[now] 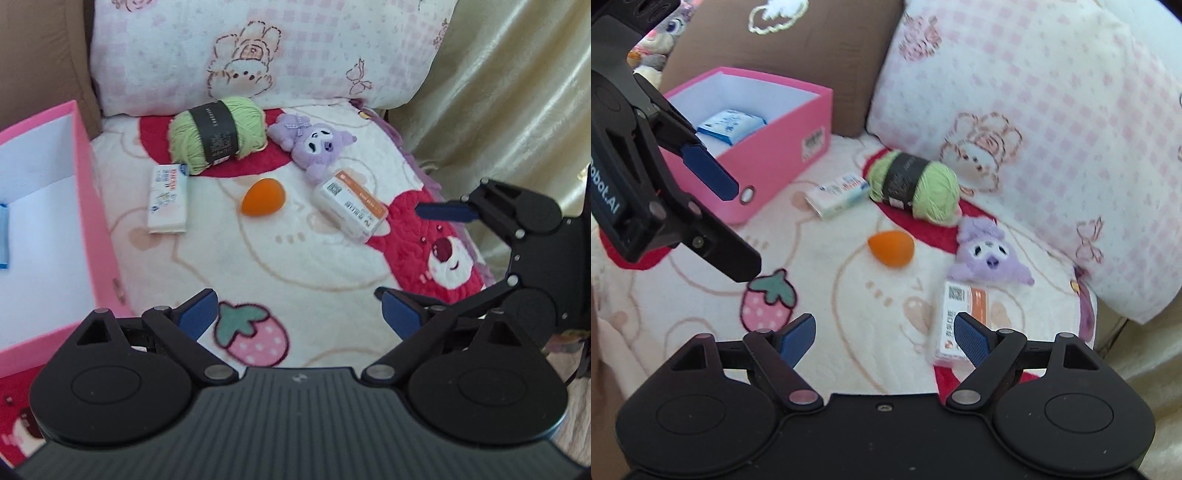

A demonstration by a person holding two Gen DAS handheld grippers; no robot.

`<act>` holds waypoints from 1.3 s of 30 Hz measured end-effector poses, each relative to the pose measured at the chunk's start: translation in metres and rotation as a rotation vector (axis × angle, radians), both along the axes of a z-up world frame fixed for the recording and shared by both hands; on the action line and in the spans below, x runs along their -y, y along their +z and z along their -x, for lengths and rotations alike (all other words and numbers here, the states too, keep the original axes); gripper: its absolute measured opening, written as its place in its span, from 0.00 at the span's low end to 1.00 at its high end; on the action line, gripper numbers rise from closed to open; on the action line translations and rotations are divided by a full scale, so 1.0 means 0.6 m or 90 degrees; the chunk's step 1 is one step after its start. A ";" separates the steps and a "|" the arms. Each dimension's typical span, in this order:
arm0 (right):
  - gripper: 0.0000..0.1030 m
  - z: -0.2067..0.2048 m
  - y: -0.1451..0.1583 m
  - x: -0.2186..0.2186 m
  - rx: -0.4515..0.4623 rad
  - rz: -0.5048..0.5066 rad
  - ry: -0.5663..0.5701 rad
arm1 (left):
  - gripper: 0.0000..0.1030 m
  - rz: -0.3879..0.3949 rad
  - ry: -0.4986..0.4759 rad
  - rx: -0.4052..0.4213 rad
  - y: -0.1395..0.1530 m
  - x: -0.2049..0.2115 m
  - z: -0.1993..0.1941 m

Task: Organize objects
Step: 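Move the right tool toward the orange-and-white medicine box, then close both grippers on the medicine box and lift it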

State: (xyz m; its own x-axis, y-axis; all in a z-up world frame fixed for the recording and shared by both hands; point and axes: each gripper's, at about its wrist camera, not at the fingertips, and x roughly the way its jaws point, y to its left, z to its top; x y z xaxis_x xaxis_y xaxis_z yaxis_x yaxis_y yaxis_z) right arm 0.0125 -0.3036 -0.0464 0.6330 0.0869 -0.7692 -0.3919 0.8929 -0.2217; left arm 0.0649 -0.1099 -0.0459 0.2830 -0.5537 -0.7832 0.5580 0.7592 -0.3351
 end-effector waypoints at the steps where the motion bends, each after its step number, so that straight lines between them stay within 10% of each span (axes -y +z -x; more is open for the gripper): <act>1: 0.83 -0.004 -0.004 0.006 -0.001 -0.008 -0.008 | 0.93 0.013 0.000 -0.007 -0.007 0.007 -0.007; 21: 0.83 -0.083 -0.099 0.108 0.012 -0.044 -0.138 | 0.82 0.057 -0.022 0.015 -0.112 0.167 -0.097; 29: 0.82 -0.102 -0.131 0.115 -0.012 -0.049 -0.141 | 0.56 0.045 -0.013 -0.001 -0.151 0.200 -0.131; 39: 0.64 -0.117 -0.154 0.121 -0.041 -0.045 -0.141 | 0.48 0.077 -0.009 0.030 -0.152 0.220 -0.149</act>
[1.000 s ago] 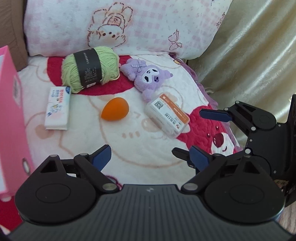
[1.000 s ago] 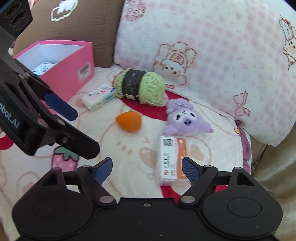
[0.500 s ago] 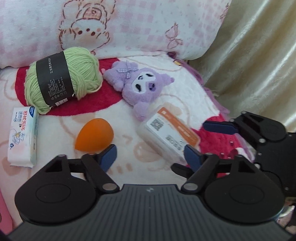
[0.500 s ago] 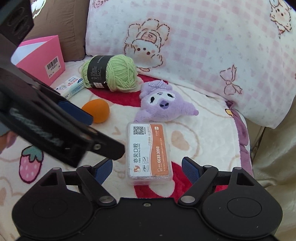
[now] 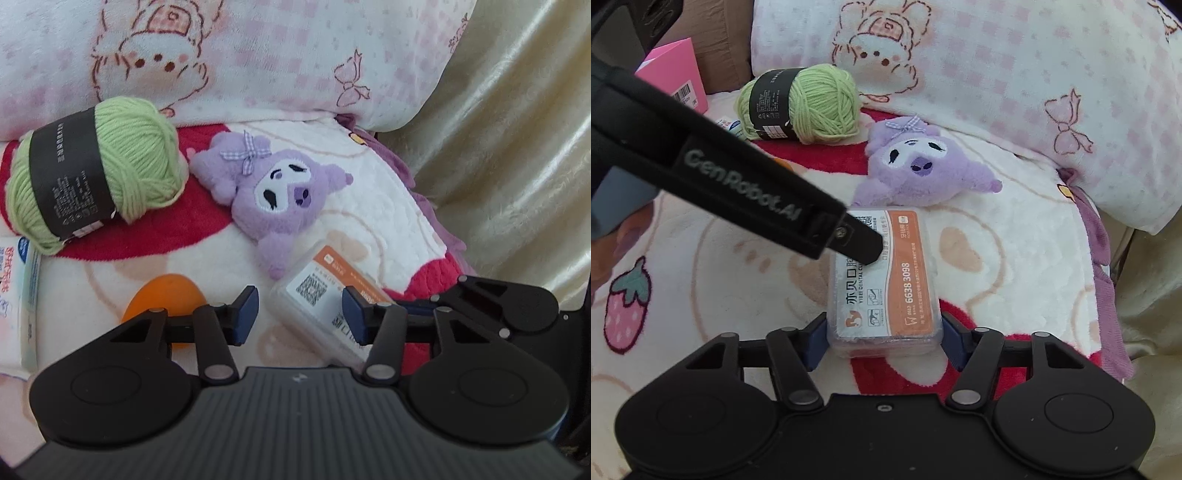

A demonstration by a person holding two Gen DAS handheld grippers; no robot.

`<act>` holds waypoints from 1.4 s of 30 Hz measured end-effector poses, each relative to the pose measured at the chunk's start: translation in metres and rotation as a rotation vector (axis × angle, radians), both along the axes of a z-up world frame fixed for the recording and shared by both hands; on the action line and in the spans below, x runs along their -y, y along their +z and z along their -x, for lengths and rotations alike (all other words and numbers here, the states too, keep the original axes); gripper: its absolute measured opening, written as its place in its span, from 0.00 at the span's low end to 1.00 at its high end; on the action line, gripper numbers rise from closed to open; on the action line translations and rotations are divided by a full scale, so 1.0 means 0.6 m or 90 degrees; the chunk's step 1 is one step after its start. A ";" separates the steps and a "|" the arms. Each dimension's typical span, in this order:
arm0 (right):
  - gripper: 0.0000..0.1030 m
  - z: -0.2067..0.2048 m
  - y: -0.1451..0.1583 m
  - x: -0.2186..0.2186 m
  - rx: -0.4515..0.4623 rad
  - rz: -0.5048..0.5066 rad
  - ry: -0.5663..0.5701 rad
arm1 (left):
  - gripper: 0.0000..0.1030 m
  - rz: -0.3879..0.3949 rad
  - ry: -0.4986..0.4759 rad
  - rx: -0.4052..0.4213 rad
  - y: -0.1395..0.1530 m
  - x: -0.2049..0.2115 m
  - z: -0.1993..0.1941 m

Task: Organize objects
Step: 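Close both grippers on the medicine box and lift it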

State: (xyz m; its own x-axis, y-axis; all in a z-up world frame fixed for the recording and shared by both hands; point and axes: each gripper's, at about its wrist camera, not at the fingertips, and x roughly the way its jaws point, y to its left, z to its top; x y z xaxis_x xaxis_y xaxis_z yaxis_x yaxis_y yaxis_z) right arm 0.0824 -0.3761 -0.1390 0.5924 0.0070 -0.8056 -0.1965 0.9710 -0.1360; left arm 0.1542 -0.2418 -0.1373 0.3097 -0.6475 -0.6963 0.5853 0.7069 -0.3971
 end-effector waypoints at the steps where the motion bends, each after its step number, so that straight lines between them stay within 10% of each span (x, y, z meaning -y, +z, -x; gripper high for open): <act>1: 0.64 0.001 0.001 0.001 0.002 -0.002 0.003 | 0.48 0.004 0.000 0.002 0.000 0.003 -0.002; 18: 0.63 0.026 -0.001 -0.014 0.004 0.030 0.122 | 0.52 -0.010 -0.045 0.038 -0.006 0.037 -0.008; 42: 0.79 0.015 -0.003 0.017 -0.065 0.027 0.067 | 0.41 -0.010 0.029 -0.127 -0.016 -0.009 0.010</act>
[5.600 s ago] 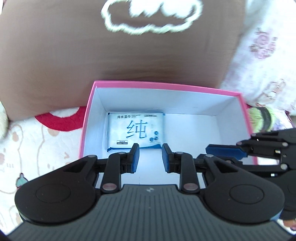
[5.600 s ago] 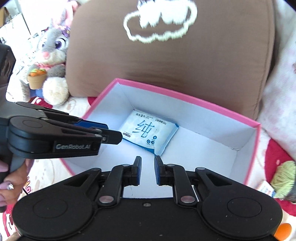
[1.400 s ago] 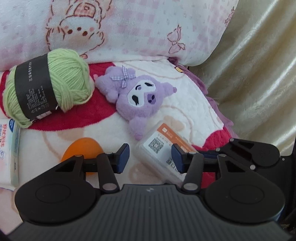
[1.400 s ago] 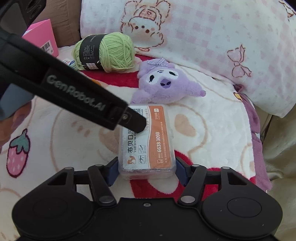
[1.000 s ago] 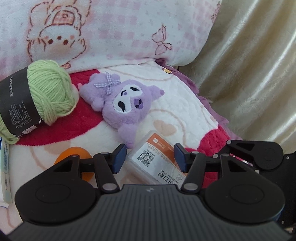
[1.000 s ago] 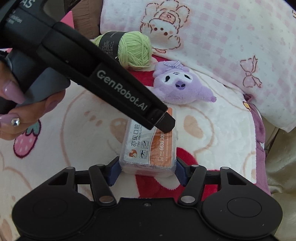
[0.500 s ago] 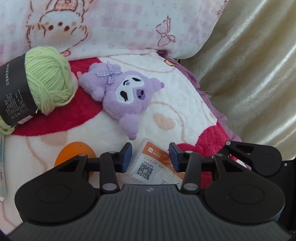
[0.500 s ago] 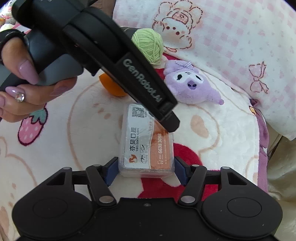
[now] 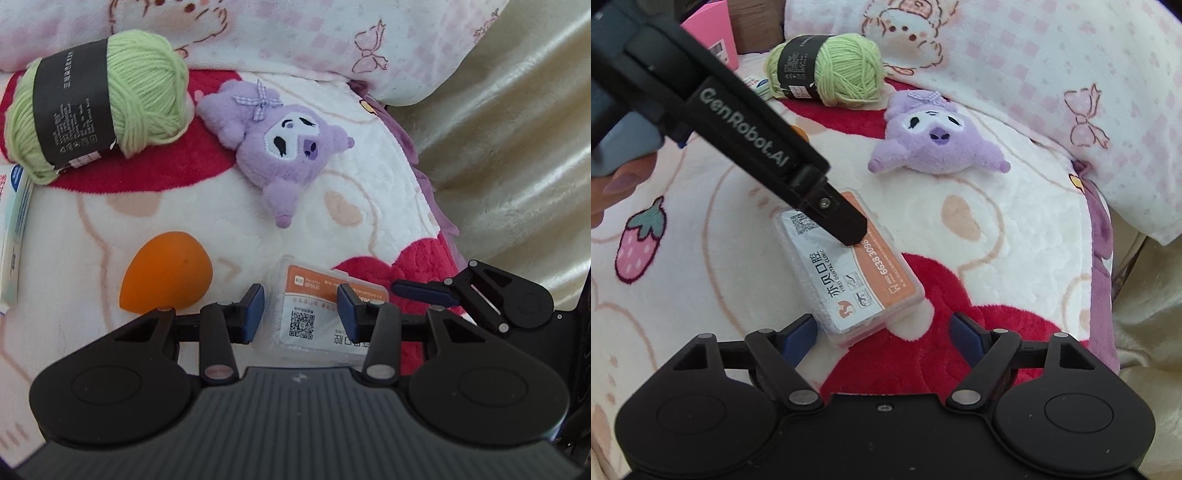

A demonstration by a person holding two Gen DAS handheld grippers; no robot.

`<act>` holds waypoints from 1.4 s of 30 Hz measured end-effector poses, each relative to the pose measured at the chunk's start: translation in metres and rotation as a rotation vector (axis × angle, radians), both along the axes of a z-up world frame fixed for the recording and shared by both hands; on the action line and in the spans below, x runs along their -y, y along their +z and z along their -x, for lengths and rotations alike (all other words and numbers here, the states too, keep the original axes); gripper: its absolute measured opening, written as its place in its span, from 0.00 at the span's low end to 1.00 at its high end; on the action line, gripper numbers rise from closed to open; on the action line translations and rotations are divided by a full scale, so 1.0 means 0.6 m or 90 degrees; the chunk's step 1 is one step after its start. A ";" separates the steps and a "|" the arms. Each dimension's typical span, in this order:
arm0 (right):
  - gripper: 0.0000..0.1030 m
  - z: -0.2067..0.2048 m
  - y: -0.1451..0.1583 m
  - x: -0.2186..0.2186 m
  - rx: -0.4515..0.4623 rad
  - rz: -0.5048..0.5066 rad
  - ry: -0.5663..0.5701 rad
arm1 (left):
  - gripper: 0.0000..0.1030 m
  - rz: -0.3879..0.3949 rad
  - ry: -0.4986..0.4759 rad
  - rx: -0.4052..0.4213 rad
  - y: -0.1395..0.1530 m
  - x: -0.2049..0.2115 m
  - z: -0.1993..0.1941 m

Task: Organize objects
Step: 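Close both grippers on the medicine box and lift it, then carry the medicine box with both grippers over the pink box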

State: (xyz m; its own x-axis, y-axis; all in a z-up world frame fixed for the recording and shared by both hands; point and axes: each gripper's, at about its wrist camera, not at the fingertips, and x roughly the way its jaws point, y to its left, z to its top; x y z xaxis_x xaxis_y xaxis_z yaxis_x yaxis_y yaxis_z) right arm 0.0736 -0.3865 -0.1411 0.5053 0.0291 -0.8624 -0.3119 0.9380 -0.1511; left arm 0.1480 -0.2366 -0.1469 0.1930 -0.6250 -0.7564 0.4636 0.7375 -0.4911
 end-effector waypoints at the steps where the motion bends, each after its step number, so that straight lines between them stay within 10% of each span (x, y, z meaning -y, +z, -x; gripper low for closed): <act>1: 0.79 -0.004 -0.001 0.002 -0.002 -0.004 -0.004 | 0.41 0.002 0.004 -0.002 -0.001 -0.001 0.001; 15: 0.83 -0.010 0.016 0.023 -0.050 -0.215 -0.069 | 0.37 0.032 0.064 -0.132 -0.020 -0.033 0.015; 42: 0.94 -0.019 -0.006 -0.013 -0.053 -0.162 -0.112 | 0.38 0.058 0.076 -0.098 -0.026 -0.051 0.040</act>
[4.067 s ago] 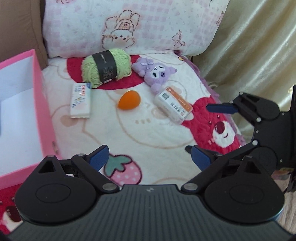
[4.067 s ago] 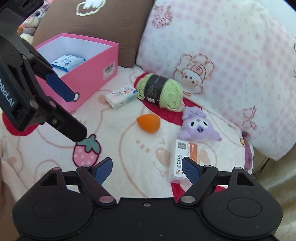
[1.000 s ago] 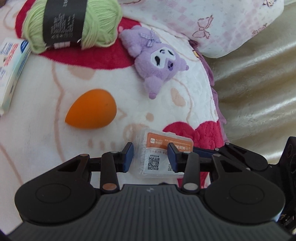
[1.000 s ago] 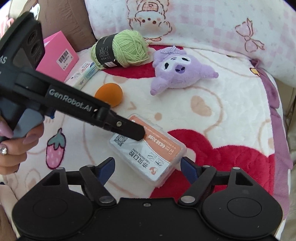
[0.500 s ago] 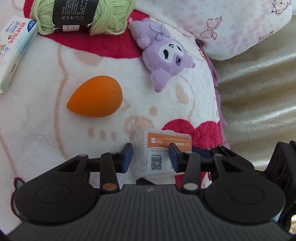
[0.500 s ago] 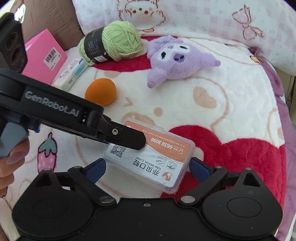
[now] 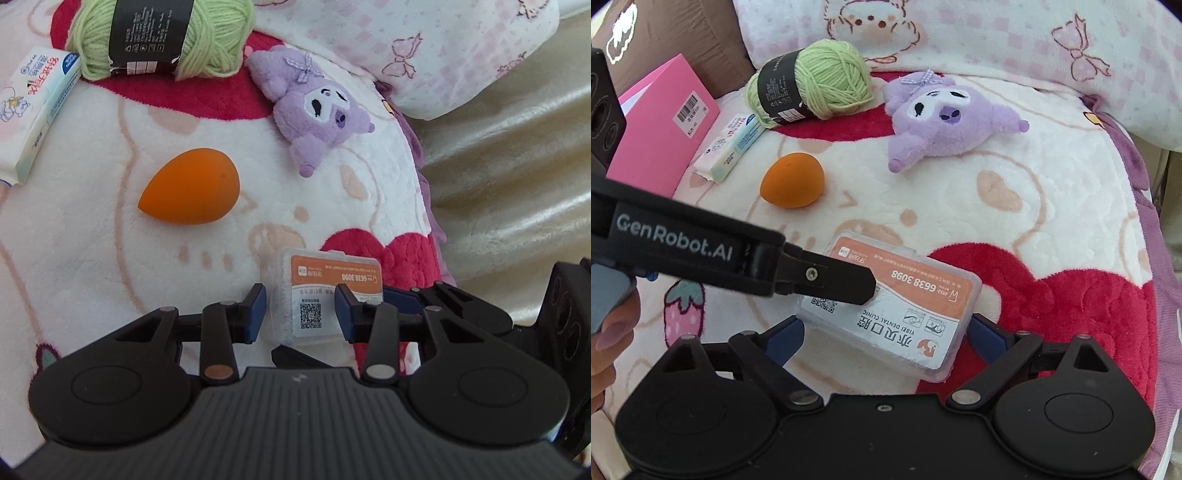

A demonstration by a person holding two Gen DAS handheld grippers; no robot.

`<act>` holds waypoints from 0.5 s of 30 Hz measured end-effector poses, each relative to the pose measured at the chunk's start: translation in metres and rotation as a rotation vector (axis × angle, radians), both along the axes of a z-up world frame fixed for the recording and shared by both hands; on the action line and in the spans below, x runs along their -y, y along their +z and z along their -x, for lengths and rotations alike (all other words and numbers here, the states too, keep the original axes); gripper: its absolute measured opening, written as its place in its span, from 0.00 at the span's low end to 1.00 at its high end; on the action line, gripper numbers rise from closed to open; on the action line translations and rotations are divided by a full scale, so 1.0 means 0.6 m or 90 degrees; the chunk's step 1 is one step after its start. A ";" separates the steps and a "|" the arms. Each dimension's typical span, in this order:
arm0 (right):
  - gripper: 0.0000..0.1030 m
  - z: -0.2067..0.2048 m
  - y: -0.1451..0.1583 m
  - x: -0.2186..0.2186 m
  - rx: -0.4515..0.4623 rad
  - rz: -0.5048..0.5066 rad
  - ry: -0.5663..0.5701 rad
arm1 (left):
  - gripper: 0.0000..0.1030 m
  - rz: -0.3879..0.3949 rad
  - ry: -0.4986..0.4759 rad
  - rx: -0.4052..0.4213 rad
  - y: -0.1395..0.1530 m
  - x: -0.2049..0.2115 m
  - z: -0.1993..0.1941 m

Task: Organize objects
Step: 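Carry the medicine box with both grippers over the pink box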

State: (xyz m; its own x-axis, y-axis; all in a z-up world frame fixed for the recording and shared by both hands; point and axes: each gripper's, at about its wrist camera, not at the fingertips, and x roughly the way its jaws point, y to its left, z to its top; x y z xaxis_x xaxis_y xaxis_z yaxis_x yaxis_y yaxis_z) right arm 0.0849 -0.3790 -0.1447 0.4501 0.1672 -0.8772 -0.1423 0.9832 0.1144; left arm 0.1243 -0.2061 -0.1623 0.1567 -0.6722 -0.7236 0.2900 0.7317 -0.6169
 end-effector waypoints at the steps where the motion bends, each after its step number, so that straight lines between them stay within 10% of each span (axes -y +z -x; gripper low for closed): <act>1: 0.94 0.001 0.001 0.000 0.001 0.000 0.003 | 0.38 -0.001 0.000 0.003 0.001 -0.002 0.003; 15: 0.90 0.030 0.029 -0.048 0.026 0.002 0.070 | 0.38 -0.010 0.005 0.022 0.030 -0.057 0.030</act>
State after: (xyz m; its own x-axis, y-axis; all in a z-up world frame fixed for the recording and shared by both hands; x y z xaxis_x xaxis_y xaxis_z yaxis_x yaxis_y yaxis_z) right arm 0.0670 -0.3503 -0.1274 0.4645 0.2143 -0.8592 -0.2533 0.9619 0.1030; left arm 0.1062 -0.1718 -0.1443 0.1870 -0.6588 -0.7287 0.3049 0.7441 -0.5945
